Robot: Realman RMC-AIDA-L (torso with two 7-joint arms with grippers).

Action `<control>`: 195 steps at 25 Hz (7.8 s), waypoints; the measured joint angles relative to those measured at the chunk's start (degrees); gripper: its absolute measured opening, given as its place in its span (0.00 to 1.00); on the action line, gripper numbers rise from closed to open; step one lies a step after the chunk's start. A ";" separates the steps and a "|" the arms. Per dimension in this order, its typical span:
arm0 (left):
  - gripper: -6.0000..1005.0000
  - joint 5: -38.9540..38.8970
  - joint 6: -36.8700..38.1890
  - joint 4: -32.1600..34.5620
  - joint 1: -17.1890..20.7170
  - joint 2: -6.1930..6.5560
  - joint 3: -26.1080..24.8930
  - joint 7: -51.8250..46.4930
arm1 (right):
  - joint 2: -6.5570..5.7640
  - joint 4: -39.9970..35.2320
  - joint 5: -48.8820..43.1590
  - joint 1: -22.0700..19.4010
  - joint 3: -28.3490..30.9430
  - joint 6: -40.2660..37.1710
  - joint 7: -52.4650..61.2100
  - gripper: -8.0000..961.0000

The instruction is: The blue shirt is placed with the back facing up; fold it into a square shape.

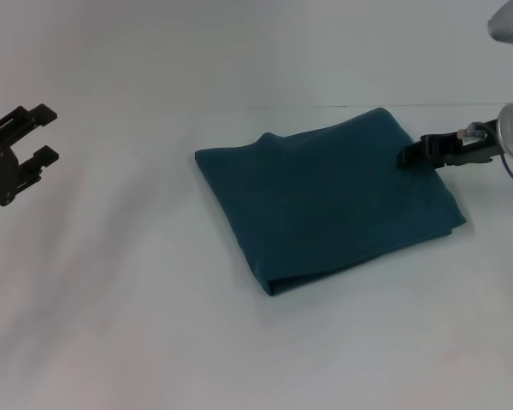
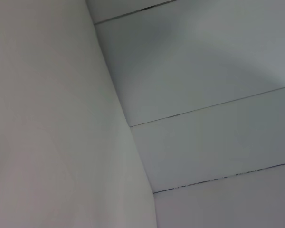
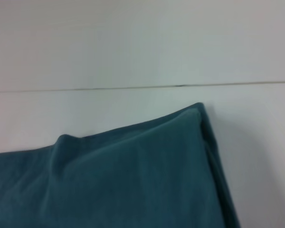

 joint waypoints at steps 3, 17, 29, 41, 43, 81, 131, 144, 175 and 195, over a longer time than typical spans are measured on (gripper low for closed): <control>0.75 -0.02 0.12 0.00 -0.14 0.05 0.00 0.00 | -0.72 -0.01 0.00 0.04 0.01 -0.11 0.46 0.53; 0.75 -0.07 -0.23 0.00 -0.33 0.12 0.00 0.00 | -1.51 6.85 -5.92 1.43 0.18 6.14 2.83 0.75; 0.75 7.93 6.94 2.87 -0.29 0.15 5.37 -3.19 | -4.37 -2.02 7.28 -0.44 11.90 -13.98 -6.05 0.76; 0.73 10.65 4.79 1.26 -1.31 -5.13 20.09 -10.04 | -7.01 -1.68 11.19 -2.23 16.65 -24.48 -6.56 0.76; 0.72 10.41 2.58 -1.26 -2.32 -5.24 21.90 -10.16 | -7.07 -1.68 11.20 -2.27 16.68 -24.87 -6.63 0.76; 0.49 8.18 -15.31 -18.58 -11.90 -5.57 24.59 -7.53 | -7.06 -1.62 11.54 -3.36 17.66 -25.73 -6.94 0.75; 0.09 19.10 3.09 -2.35 -0.85 -1.17 18.48 -5.86 | -6.70 0.61 11.98 -4.81 18.94 -26.82 -7.88 0.76; 0.60 19.79 18.46 9.55 0.19 2.44 6.11 6.19 | -4.84 1.06 11.13 -5.34 18.24 -28.43 -20.82 0.92; 0.92 25.85 22.50 12.78 -18.25 6.99 25.87 23.81 | -0.39 0.50 29.22 -10.09 19.52 -37.81 -51.99 0.98; 0.92 25.91 22.24 13.07 -19.68 7.54 25.40 19.67 | -2.46 -1.67 25.51 -10.84 18.90 -39.66 -50.53 0.98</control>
